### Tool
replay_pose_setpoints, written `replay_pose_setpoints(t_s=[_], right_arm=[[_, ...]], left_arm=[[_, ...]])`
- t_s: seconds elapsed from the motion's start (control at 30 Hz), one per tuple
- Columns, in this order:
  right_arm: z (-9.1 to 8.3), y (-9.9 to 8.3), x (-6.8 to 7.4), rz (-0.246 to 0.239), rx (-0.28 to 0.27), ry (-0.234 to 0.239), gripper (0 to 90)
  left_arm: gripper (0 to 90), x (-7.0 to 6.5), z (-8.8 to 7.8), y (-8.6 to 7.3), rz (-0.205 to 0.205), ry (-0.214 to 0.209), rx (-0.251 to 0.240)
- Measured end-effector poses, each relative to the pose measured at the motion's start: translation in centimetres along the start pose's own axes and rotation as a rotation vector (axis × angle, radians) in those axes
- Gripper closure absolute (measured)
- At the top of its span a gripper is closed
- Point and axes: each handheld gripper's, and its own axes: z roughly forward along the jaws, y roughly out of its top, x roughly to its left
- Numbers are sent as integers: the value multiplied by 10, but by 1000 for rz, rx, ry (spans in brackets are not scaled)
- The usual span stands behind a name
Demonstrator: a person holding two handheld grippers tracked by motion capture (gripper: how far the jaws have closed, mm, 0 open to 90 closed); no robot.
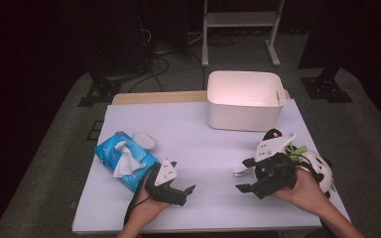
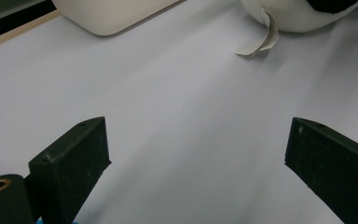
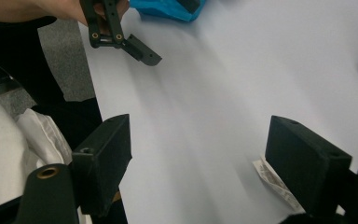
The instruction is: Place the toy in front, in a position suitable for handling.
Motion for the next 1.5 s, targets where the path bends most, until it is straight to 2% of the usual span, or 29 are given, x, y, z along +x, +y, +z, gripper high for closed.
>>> replay_pose_setpoints(t_s=[0.2,0.73,1.13,1.5], right_arm=[[-11,-4,-6,-4,7,-18,214],[-47,-24,-29,45,34,-99,214],[-64,-44,-53,107,67,-147,214],[-77,-53,-64,125,89,-179,215]], left_arm=[[51,0,2,-1,-4,-3,3],[51,1,3,-2,-7,-1,8],[51,1,4,-2,-11,0,7],[51,0,4,-2,-10,-6,11]])
